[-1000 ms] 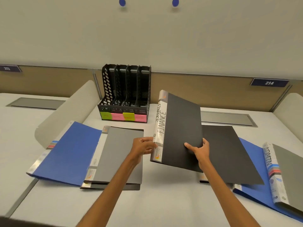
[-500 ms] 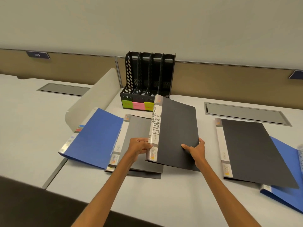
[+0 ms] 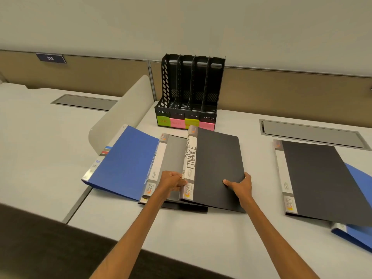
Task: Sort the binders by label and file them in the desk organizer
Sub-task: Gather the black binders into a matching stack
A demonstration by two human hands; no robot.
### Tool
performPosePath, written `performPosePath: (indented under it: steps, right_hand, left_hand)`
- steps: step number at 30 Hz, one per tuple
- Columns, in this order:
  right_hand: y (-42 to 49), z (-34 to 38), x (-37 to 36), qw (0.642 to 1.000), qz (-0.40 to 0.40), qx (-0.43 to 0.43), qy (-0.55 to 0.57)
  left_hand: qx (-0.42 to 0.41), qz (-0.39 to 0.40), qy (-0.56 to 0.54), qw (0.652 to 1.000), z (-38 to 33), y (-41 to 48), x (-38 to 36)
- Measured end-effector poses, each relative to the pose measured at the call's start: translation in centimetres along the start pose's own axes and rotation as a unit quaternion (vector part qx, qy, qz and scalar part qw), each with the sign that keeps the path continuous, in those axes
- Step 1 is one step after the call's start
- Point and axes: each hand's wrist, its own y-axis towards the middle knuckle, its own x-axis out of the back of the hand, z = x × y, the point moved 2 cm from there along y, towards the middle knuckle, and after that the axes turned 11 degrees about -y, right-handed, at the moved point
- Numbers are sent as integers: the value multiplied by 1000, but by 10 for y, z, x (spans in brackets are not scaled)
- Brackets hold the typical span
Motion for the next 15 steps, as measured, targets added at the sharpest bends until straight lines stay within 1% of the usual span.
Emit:
performPosePath:
  steps: [4, 9, 11, 15]
  right_hand:
    - [-4, -2, -4, 999, -14, -3, -33]
    - [-13, -4, -6, 991, -49, -13, -122]
    - [-17, -4, -8, 986, -48, -11, -161]
    - [-21, -3, -8, 970, -48, -3, -240]
  left_hand:
    - [-8, -18, 26, 999, 8, 2, 5]
    - [-64, -52, 107, 991, 24, 4, 3]
    - [-86, -83, 149, 982, 26, 2, -1]
    - [-107, -131, 266, 949, 25, -1, -13]
